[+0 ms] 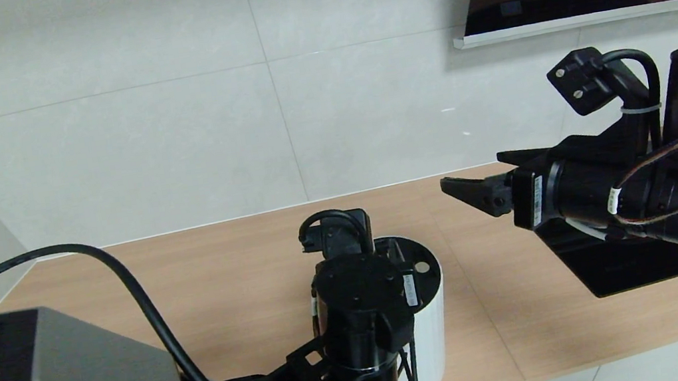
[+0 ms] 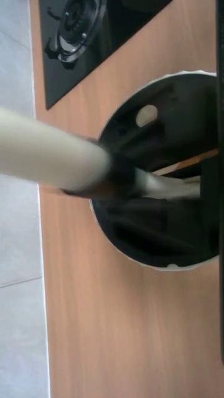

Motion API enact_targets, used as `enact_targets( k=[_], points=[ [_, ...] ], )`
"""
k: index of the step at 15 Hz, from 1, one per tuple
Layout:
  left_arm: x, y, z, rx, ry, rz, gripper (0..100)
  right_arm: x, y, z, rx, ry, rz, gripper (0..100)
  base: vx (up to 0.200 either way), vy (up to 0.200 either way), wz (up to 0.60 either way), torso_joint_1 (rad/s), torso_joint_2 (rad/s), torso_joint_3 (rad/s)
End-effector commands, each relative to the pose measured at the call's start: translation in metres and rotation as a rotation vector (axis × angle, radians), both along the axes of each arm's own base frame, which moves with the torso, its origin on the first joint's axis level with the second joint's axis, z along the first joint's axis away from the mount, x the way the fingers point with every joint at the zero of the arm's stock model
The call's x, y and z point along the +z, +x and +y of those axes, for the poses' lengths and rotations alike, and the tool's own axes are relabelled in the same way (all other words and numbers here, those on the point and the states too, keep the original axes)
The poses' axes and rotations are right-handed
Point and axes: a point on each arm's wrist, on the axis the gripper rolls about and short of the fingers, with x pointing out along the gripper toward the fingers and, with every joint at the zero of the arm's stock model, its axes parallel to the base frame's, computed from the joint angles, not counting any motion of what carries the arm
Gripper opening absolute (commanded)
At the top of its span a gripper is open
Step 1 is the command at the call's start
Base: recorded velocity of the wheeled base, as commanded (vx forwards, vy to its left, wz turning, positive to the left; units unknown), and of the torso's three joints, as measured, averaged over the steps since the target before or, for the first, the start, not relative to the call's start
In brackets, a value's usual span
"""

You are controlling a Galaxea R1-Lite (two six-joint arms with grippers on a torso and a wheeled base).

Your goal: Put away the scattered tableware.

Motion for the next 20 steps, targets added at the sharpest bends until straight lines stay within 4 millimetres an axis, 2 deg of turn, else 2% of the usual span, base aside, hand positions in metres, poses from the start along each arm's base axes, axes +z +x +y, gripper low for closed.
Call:
enact_targets(
  k=[1,5,6,7,10,13,14,16,17,20],
  points=[
    [0.000,0.000,0.000,0.000,-0.001,0.000,100,0.000,0.000,0.000,0.001,0.000,0.000,100,0.000,0.000,0.00,0.000,0.00,0.000],
    [0.005,-0.001,0.001,0.000,-0.012,-0.008,100,0.000,0.000,0.000,0.001,0.001,-0.001,100,0.000,0.000,0.00,0.000,0.00,0.000],
    [0.012,-0.002,0.004,0.001,-0.030,-0.021,100,0.000,0.000,0.000,-0.001,0.001,-0.001,100,0.000,0.000,0.00,0.000,0.00,0.000],
    [0.029,-0.005,0.010,0.004,-0.067,-0.049,100,0.001,-0.001,-0.001,-0.003,0.003,-0.004,100,0.000,0.000,0.00,0.000,0.00,0.000],
    [0.112,-0.032,0.054,-0.050,-0.245,-0.185,100,0.008,-0.005,-0.004,-0.009,0.018,-0.027,100,0.000,0.000,0.00,0.000,0.00,0.000],
    [0.164,-0.073,0.114,-0.176,-0.324,-0.280,100,0.026,-0.019,-0.016,-0.038,0.054,-0.082,100,0.000,0.000,0.00,0.000,0.00,0.000],
    [0.172,-0.081,0.139,-0.157,-0.327,-0.307,100,0.031,-0.025,-0.024,-0.079,0.069,-0.099,100,0.000,0.000,0.00,0.000,0.00,0.000],
    [0.176,-0.099,0.178,-0.141,-0.315,-0.342,100,0.034,-0.041,-0.048,-0.142,0.089,-0.129,100,0.000,0.000,0.00,0.000,0.00,0.000],
    [0.169,-0.113,0.200,-0.141,-0.287,-0.334,100,0.033,-0.058,-0.065,-0.164,0.103,-0.143,100,0.000,0.000,0.00,0.000,0.00,0.000],
    [0.140,-0.159,0.251,-0.060,-0.181,-0.291,100,0.008,-0.111,-0.115,-0.258,0.118,-0.183,100,0.000,0.000,0.00,0.000,0.00,0.000]
  ],
)
